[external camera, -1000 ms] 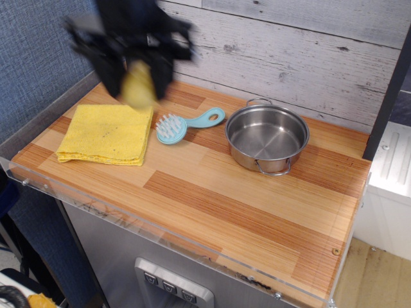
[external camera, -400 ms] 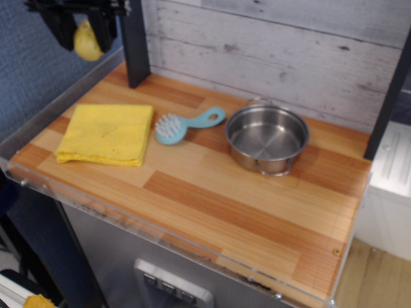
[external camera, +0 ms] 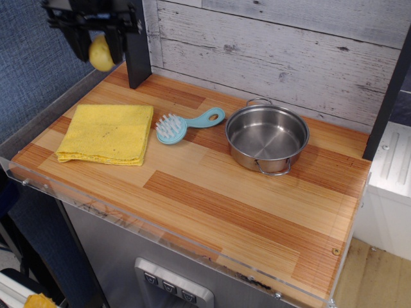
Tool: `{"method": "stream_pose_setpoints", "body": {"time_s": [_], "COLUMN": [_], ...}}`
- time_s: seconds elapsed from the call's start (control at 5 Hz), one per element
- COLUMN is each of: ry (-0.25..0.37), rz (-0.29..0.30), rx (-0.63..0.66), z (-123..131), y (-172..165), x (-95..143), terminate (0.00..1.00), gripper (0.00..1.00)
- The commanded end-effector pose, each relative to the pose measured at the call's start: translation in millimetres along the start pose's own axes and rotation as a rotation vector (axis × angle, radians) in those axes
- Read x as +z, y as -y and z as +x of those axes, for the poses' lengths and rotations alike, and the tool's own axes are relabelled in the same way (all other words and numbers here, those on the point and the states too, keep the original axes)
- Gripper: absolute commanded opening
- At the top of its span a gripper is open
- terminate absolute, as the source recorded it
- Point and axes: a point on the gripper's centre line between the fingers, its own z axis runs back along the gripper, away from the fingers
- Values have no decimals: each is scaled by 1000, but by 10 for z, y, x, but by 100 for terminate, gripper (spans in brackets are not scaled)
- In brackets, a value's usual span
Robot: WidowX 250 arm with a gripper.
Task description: Pick up the potato and place it on the yellow cloth
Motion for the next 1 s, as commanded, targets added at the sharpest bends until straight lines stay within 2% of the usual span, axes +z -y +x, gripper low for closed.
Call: {"method": "stream_pose_setpoints", "body": {"time_s": [0.0, 0.2, 0.6, 0.8], "ry": [8, -15, -61, -82], "rz": [35, 40, 23, 25], "rx": [-6, -4, -9, -26], "z": [54, 72, 80, 68], "y": [63, 109, 196, 179], "x": [-324, -532, -801, -798], "terminate": [0, 0, 0, 0], "gripper": [0, 0, 0, 100]}}
